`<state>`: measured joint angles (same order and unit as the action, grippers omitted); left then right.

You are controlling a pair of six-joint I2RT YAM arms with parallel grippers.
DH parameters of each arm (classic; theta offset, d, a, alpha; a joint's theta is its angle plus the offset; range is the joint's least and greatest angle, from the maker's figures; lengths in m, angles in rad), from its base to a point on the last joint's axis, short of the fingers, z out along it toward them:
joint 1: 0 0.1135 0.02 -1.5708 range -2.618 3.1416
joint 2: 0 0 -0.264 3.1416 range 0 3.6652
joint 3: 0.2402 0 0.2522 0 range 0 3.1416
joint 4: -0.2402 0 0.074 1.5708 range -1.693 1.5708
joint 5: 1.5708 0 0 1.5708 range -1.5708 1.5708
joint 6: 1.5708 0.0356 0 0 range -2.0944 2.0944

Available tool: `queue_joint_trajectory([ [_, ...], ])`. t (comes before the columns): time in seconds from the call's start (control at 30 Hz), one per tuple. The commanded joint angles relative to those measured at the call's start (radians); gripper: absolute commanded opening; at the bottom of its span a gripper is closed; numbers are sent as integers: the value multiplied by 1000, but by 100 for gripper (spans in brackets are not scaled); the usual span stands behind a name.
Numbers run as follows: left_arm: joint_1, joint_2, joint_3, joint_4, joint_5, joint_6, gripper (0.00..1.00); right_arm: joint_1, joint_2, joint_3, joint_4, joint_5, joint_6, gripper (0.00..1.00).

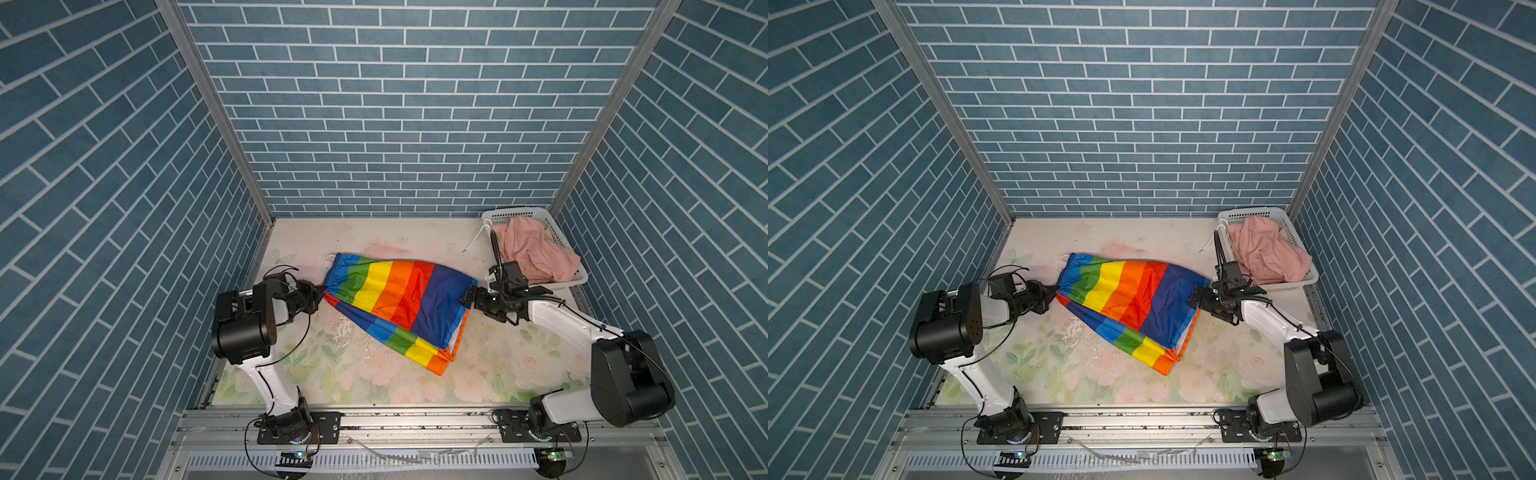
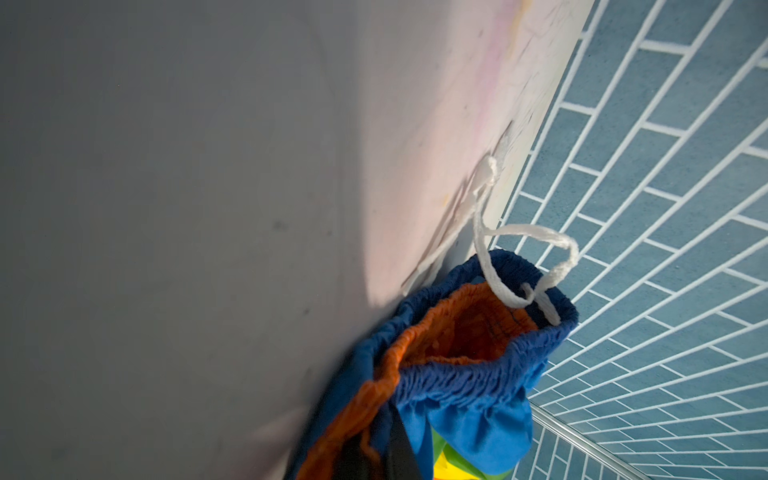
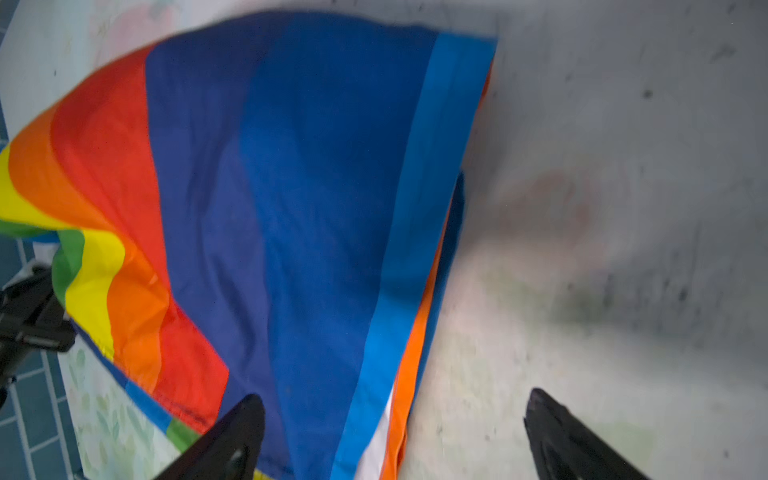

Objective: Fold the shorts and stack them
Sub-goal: 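Release the leg end and raise the right gripper while the left holds the waistband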

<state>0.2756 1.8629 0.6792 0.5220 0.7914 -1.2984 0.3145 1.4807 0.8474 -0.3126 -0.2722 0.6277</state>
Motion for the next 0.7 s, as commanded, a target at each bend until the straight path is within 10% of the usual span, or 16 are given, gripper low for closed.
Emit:
queue_joint_trajectory([
  [0.0,11,3,-27,1,-14,-7,0,-35,115,71,40,10,-23,98],
  [0.23,18,8,-47,21,0,-10,0,-56,281,138,170,-58,5,79],
  [0.47,35,35,-41,37,11,-17,0,-56,437,281,205,-78,34,0],
  [0.67,17,39,-69,110,18,-81,0,-76,677,764,-54,-27,-60,0],
])
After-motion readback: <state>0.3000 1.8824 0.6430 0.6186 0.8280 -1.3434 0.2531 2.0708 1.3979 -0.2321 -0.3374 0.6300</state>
